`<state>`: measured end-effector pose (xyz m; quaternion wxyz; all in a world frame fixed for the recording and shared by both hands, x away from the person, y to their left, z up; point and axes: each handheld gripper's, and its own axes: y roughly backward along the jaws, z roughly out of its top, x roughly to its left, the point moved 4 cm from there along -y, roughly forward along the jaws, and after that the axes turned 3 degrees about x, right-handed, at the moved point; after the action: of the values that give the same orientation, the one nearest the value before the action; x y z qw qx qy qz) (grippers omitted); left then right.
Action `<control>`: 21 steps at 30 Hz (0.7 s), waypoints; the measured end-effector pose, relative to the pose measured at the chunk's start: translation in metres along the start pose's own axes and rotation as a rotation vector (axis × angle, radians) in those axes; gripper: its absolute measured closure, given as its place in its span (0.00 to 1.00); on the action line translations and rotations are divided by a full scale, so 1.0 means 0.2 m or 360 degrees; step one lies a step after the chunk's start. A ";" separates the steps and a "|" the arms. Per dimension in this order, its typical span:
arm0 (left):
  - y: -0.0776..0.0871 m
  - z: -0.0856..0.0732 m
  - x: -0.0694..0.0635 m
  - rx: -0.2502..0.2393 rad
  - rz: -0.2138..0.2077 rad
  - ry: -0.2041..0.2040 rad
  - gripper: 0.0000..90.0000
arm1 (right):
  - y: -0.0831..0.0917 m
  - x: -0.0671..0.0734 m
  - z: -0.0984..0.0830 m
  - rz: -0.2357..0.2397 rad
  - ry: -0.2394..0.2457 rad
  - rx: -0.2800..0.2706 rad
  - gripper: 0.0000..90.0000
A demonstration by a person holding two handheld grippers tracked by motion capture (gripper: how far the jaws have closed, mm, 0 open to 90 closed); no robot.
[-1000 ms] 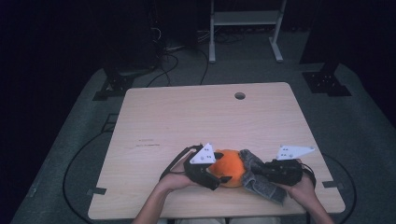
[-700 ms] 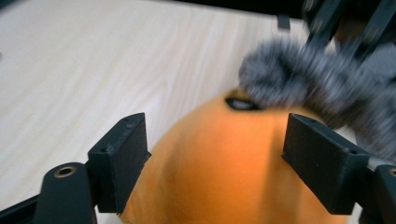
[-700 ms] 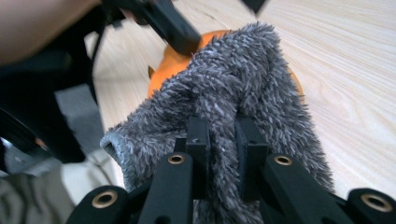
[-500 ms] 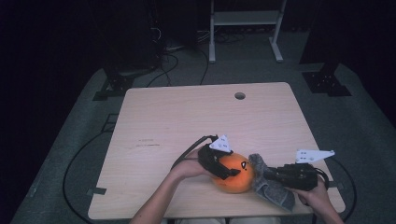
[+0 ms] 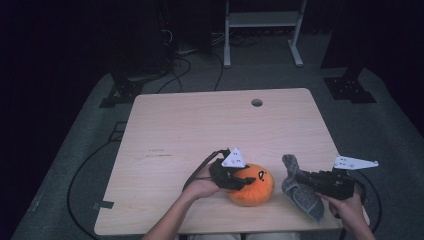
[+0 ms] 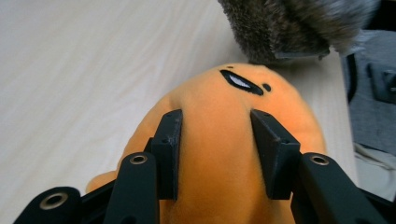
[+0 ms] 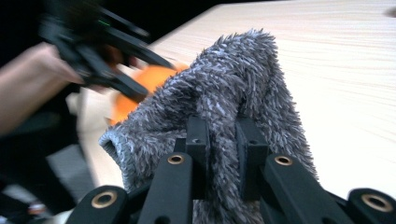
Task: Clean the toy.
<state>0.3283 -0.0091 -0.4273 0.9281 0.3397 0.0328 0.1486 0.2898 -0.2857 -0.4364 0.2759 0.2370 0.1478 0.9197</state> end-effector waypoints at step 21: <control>0.08 -0.05 0.56 -0.0024 0.0606 0.0285 0.58 | -0.22 -0.23 -0.04 -0.0430 0.0004 0.0320 0.84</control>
<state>0.4283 0.0429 -0.4203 0.8792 0.3183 0.0493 0.3510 0.3381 -0.2788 -0.4779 0.3717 0.2403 0.2699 0.8551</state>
